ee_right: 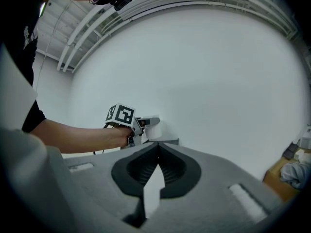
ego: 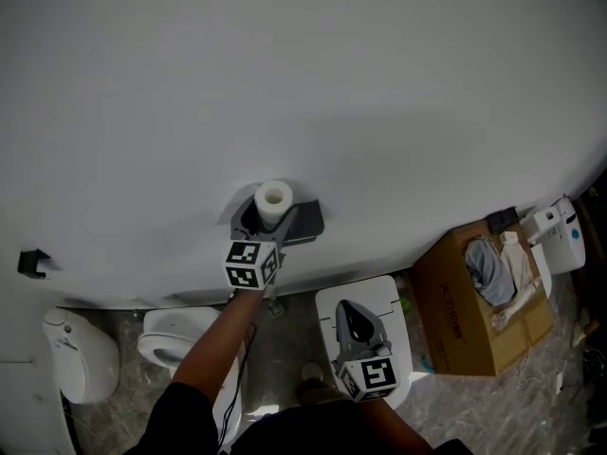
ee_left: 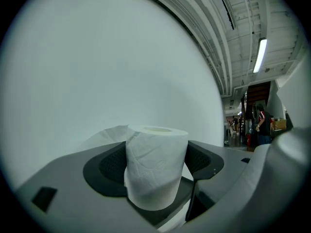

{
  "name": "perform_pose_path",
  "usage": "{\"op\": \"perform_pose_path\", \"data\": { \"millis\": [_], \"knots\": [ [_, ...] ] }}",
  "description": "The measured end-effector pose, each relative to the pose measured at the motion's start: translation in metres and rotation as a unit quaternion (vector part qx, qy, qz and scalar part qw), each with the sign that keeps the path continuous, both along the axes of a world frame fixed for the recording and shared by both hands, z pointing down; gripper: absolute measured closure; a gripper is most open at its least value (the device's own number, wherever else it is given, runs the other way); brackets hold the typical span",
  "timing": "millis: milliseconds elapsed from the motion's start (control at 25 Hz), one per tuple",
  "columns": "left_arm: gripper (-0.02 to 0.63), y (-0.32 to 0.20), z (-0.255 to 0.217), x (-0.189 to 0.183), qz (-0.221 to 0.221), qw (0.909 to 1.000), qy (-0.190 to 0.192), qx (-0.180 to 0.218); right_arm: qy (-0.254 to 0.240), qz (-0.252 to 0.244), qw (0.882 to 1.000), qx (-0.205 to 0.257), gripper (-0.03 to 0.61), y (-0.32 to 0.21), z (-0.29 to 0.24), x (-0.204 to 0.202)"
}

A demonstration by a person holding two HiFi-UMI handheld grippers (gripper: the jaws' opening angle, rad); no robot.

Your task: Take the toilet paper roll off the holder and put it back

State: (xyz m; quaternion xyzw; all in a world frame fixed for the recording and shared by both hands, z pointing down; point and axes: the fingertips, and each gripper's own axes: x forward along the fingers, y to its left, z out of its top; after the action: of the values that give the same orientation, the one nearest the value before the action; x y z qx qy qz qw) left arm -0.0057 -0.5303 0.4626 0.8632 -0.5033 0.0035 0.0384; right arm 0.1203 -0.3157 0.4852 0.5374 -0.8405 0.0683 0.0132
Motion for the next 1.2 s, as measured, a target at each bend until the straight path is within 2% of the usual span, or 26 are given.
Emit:
{"op": "perform_pose_path", "data": {
  "millis": [160,320,440,640,920,1200],
  "knots": [
    [0.250,-0.014,0.020,0.005,-0.003,0.9995,-0.032,-0.006,-0.006,0.011,1.000,-0.004,0.580,0.001,0.005,0.008],
    [0.250,-0.021,0.038,0.002,-0.010,0.9990,-0.035,-0.024,0.010,0.016,1.000,-0.011,0.580,0.003,0.014,0.014],
    [0.250,-0.022,0.042,0.001,-0.012,0.9989,-0.039,-0.023,0.016,0.018,1.000,-0.013,0.580,0.004,0.015,0.015],
    [0.249,-0.020,0.041,0.003,-0.007,0.9990,-0.033,-0.031,0.030,0.020,0.999,-0.027,0.580,0.007,0.019,0.013],
    [0.218,-0.005,0.042,-0.003,0.016,0.9981,-0.028,-0.053,0.027,0.020,0.999,-0.017,0.580,0.021,0.013,0.005],
    [0.219,0.051,0.017,-0.021,0.020,0.9988,0.010,-0.044,0.022,0.030,0.999,-0.012,0.580,0.045,0.005,-0.001]
  ]
}}
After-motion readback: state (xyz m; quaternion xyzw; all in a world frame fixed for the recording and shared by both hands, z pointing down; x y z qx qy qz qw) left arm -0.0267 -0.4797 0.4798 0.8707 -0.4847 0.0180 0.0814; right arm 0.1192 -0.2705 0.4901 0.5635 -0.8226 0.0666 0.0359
